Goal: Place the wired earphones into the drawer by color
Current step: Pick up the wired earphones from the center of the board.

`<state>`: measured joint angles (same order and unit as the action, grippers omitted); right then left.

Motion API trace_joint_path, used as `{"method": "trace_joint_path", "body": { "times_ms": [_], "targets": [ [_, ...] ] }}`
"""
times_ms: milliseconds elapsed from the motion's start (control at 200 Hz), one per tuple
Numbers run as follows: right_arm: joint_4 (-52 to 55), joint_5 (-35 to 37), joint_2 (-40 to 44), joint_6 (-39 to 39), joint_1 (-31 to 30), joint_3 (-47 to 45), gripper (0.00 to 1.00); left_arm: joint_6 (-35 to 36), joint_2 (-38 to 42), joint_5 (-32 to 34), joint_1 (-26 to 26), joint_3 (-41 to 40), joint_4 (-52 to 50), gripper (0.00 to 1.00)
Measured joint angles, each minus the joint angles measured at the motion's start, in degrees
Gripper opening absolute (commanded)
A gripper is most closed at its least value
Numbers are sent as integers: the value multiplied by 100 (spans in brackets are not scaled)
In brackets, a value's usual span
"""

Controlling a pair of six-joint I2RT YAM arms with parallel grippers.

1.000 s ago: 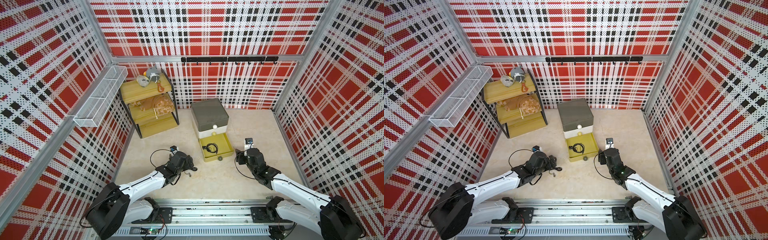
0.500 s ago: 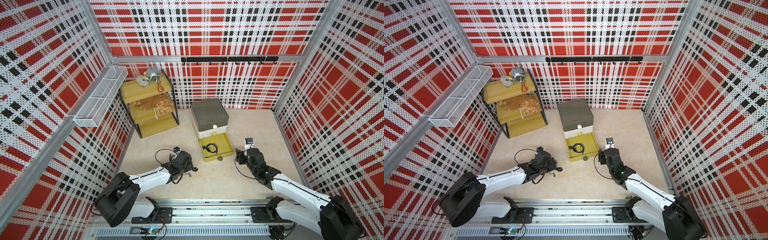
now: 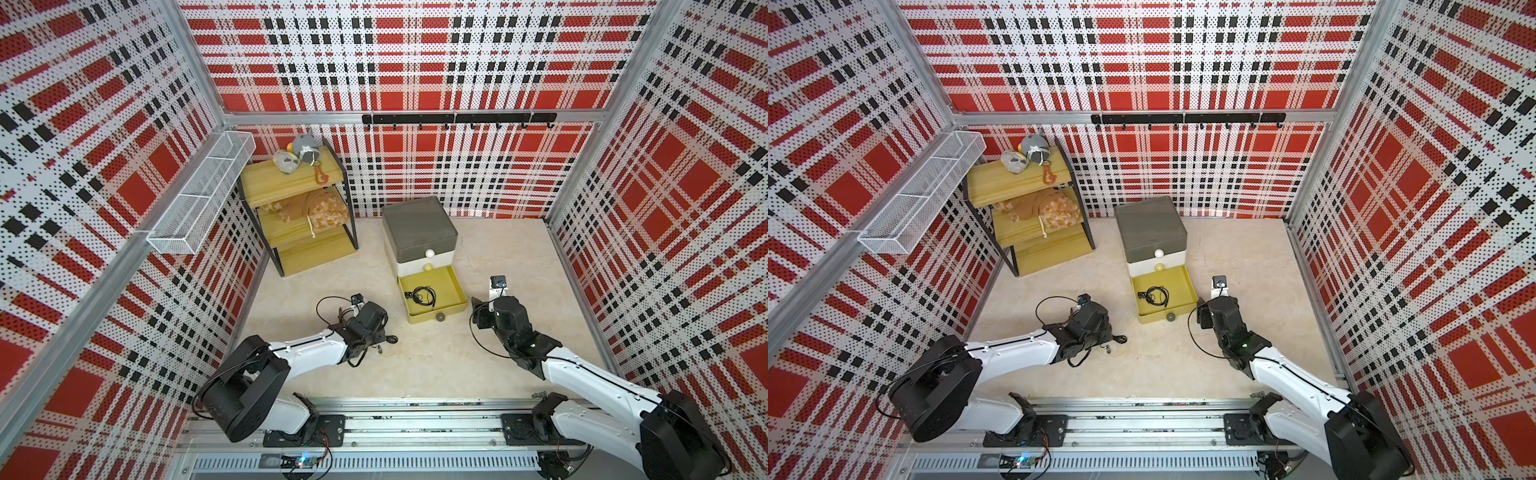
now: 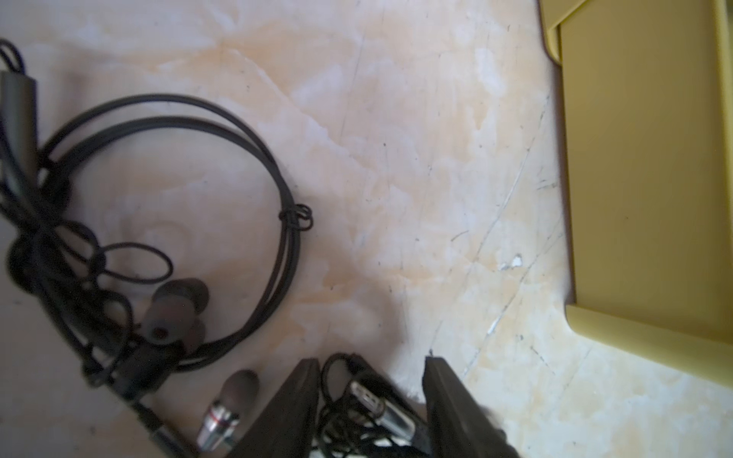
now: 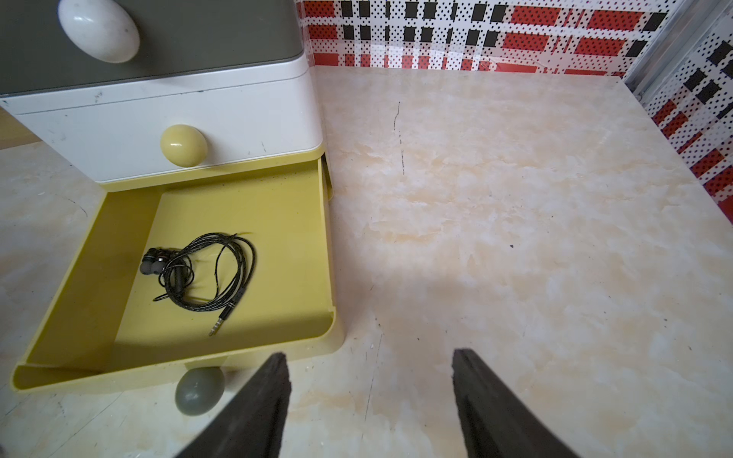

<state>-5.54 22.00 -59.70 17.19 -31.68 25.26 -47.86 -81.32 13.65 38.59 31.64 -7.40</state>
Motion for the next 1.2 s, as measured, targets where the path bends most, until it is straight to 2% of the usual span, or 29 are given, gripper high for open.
{"method": "trace_joint_path", "body": {
  "times_ms": [45,110,225,256,331,396,496,656,877,1203],
  "targets": [
    [0,7,4,0,0,0,71,17,-33,17,11,9,-7,47],
    [0,13,4,0,0,0,71,35,-66,35,35,46,-31,38],
    [0,17,4,0,0,0,71,83,-122,52,74,85,-46,36],
    [0,17,7,0,0,0,71,83,-136,59,81,90,-59,32],
    [0,17,7,0,0,0,71,109,-162,85,101,98,-83,30],
    [0,17,7,0,0,0,71,131,-197,101,111,144,-103,22],
    [0,17,24,0,0,0,71,162,-221,133,127,186,-107,20],
    [0,20,37,0,0,0,71,181,-234,170,136,251,-125,9],
    [0,22,39,0,0,0,71,208,-214,212,138,313,-142,1],
    [2,37,81,0,0,0,71,299,39,269,138,420,-162,0]
  ]
}}
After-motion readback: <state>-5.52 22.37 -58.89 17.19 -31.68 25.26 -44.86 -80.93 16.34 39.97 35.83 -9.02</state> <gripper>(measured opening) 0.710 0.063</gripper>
